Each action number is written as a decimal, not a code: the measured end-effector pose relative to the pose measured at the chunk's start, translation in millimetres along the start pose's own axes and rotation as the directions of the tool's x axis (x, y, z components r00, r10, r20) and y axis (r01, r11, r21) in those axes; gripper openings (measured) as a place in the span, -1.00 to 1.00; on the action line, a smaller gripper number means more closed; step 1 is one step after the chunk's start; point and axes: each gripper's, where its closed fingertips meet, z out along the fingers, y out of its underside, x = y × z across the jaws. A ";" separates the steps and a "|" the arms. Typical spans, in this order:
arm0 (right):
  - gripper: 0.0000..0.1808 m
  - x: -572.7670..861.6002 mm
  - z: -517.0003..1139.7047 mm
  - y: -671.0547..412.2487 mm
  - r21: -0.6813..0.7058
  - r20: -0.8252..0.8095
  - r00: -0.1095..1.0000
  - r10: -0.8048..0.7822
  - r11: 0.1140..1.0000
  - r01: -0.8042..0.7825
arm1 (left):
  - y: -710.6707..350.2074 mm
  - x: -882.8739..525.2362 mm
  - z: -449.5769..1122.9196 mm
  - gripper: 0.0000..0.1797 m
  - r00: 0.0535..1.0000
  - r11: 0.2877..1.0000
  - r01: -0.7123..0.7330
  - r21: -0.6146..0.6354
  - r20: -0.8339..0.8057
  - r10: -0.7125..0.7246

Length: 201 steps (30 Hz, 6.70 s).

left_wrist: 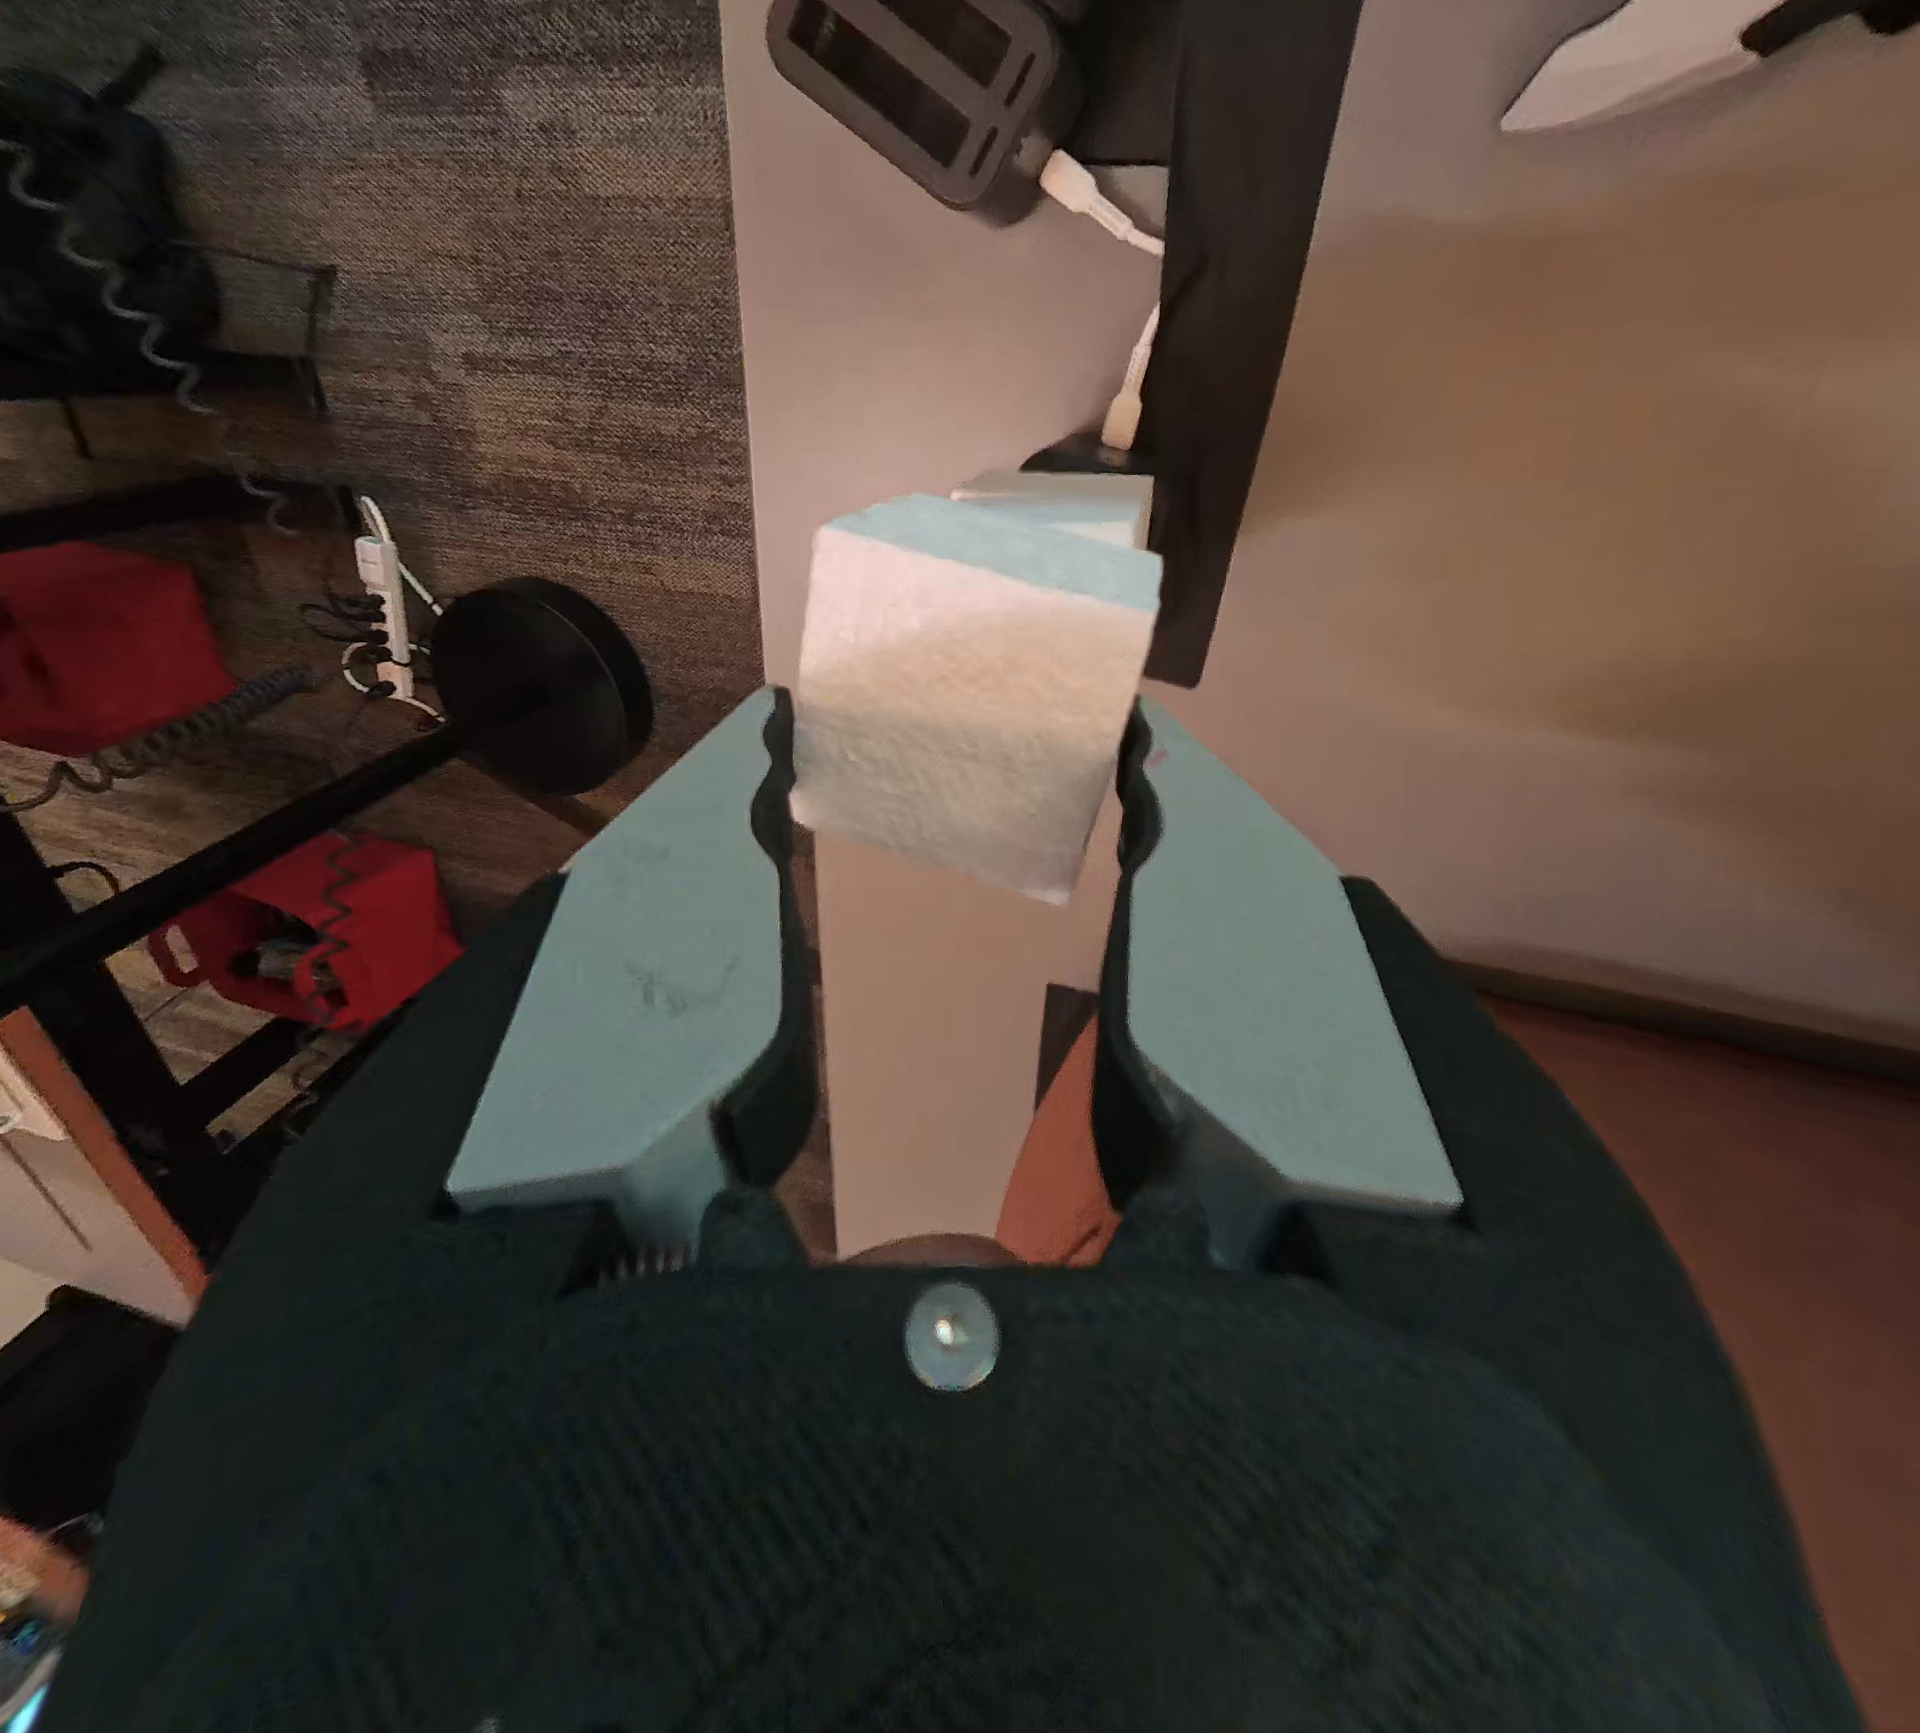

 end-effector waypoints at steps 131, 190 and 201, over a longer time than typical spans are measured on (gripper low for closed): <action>-0.38 -211.0 77.3 -46.8 0.012 0.587 0.638 -0.498 0.794 0.608 | -0.5 344.4 -145.7 0.02 0.960 0.883 -0.139 0.449 -0.158 0.232; -0.42 -134.6 -34.2 -117.5 -0.234 0.823 0.375 0.426 0.857 -0.459 | -15.1 -30.6 -102.4 -0.39 0.966 0.829 0.256 0.498 -0.172 -0.195; -0.42 -131.8 -32.8 -116.5 -0.240 0.824 0.364 0.433 0.850 -0.469 | -14.3 -30.6 -99.3 -0.38 0.959 0.829 0.277 0.486 -0.192 -0.208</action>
